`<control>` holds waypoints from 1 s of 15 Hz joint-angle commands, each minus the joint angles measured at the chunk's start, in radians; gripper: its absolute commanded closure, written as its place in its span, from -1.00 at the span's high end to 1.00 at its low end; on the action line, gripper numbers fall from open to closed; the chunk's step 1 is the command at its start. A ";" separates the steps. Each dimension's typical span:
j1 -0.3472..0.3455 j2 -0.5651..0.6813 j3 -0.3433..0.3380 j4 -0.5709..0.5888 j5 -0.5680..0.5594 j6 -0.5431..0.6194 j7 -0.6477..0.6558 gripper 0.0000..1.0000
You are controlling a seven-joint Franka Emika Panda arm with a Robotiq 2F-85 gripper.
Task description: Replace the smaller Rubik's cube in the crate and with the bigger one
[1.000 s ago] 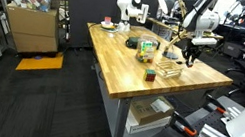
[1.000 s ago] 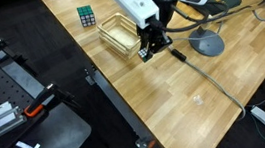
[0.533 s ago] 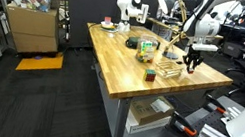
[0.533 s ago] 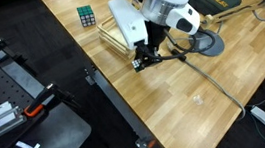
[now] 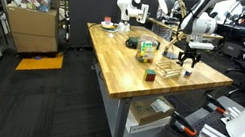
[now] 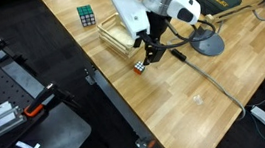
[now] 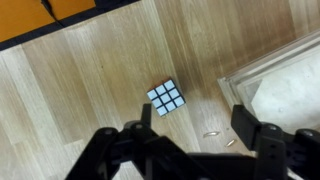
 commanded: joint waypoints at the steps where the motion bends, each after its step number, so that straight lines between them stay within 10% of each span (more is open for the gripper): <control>1: 0.030 -0.057 -0.002 -0.016 -0.045 -0.007 0.022 1.00; 15: 0.189 -0.259 0.148 -0.058 -0.081 -0.251 -0.079 1.00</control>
